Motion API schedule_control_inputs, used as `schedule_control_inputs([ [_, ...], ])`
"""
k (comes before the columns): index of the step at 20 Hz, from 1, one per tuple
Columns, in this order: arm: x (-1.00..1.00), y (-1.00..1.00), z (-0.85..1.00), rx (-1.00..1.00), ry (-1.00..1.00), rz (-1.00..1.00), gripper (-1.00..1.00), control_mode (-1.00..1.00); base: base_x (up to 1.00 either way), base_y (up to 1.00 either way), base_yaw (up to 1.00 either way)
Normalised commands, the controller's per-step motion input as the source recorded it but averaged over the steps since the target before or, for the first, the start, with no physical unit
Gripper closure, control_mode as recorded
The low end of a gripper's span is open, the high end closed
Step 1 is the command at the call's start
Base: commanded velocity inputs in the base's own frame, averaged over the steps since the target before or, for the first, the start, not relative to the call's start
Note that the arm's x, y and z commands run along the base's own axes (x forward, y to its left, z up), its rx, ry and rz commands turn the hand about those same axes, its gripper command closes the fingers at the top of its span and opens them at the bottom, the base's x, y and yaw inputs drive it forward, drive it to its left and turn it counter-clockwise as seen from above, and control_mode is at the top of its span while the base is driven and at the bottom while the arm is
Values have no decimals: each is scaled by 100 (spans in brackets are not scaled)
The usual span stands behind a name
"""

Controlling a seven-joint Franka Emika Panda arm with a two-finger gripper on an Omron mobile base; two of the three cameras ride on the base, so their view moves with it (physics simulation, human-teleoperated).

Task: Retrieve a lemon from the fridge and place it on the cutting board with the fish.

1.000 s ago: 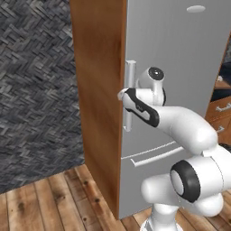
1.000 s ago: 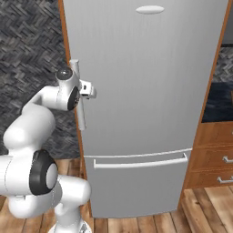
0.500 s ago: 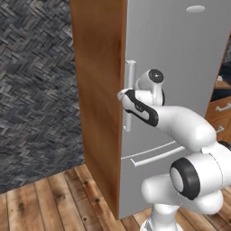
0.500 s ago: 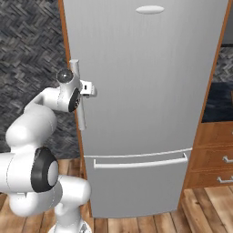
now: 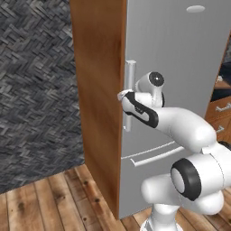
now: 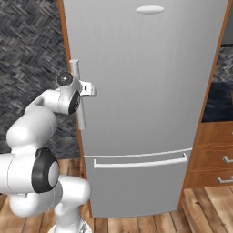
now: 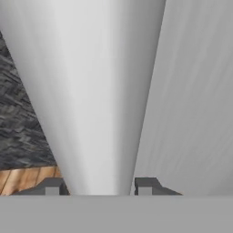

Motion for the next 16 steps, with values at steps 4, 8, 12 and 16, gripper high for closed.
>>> schedule_control_inputs([
  [4,-3,-4,0,0,0,0,100,-100,0,0,0],
  [8,-66,-55,9,5,0,1,100,-100,0,0,0],
  [12,-99,-93,21,14,0,2,100,-100,0,0,0],
  [16,-100,-100,25,19,0,4,100,-100,0,0,0],
])
